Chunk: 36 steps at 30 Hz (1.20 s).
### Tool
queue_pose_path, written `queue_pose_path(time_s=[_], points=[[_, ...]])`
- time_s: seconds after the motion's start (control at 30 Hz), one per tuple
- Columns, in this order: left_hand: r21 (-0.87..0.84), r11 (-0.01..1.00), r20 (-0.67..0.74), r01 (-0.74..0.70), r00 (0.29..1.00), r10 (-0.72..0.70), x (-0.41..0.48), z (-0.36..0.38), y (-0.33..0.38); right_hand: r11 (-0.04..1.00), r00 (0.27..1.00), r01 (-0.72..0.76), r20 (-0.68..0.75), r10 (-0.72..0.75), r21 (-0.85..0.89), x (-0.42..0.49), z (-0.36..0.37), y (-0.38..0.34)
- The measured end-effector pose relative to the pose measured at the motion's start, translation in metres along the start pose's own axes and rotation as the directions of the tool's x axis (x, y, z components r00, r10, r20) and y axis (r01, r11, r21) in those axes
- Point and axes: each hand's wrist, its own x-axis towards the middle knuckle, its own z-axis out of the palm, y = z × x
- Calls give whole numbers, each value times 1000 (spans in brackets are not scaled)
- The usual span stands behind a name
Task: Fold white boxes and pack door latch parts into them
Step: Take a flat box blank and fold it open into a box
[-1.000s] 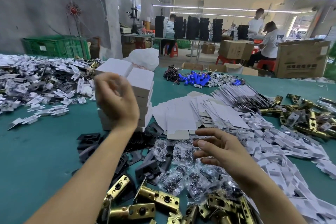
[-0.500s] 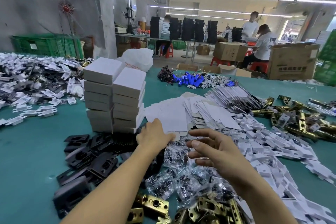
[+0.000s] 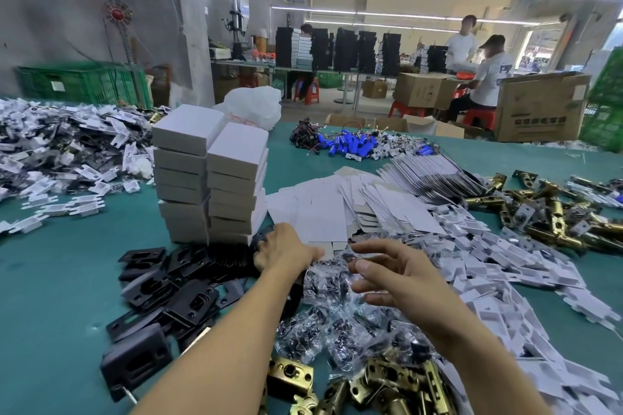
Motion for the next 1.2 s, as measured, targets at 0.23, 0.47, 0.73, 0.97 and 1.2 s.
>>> queue_pose_path(time_s=[0.23,0.47,0.73,0.97,1.2], points=[[-97,991,-101,-91,992,81,-1,2,-8,1000,1000,-24,14,24,-21,3,0,2],[-570,782,67,-252,935,350,-20,-40,18,996,976,-89,-205,80,-32,9,-4,7],[-588,755,480,-290,627,614,-67,-67,6,984,914,98,-404,-32,146,9,-11,0],[-836,548,438,37,648,624,-75,-72,-6,957,999,-31,-27,41,290,-2,6,-13],[-910,263,414,321,671,615,-76,-73,-8,962,998,63,-11,-69,-267,-14,29,-23]])
